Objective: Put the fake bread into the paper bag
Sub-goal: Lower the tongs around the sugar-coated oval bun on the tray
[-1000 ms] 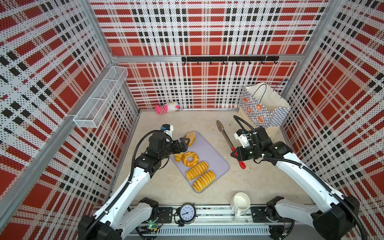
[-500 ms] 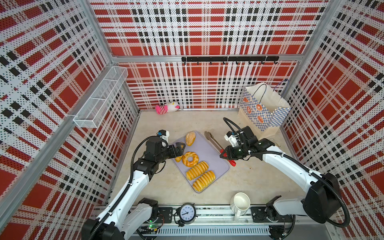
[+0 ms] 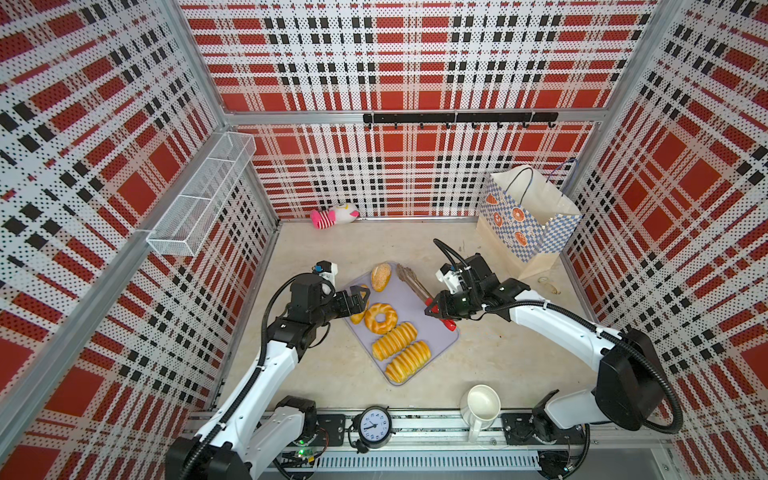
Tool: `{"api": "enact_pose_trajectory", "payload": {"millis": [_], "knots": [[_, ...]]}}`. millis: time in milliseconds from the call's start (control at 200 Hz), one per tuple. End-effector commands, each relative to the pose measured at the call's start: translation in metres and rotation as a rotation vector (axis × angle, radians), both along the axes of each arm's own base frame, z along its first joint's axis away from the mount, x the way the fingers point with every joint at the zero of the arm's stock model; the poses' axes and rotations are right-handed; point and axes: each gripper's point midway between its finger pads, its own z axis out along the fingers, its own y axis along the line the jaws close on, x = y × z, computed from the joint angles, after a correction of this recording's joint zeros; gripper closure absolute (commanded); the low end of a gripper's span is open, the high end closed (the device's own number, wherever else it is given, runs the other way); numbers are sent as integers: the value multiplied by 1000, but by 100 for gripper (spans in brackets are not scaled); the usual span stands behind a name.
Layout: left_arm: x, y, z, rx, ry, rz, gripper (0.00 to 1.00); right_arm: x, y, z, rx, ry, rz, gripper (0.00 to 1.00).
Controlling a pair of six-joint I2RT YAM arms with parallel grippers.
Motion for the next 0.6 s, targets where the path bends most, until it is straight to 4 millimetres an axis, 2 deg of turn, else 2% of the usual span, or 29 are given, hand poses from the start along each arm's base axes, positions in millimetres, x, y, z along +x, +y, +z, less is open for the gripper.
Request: {"api": "enact_pose_trajectory", "payload": {"millis": [0, 140, 321, 596], "knots": [[-1, 0, -4, 15, 1, -6, 2, 11, 11, 9, 59, -22, -41, 72], [0, 0, -11, 36, 25, 9, 2, 13, 17, 11, 72, -14, -40, 69], [0, -1, -18, 53, 52, 10, 2, 16, 23, 5, 72, 7, -38, 70], [-1, 1, -19, 56, 55, 21, 2, 17, 42, -1, 95, 35, -14, 69]]}}
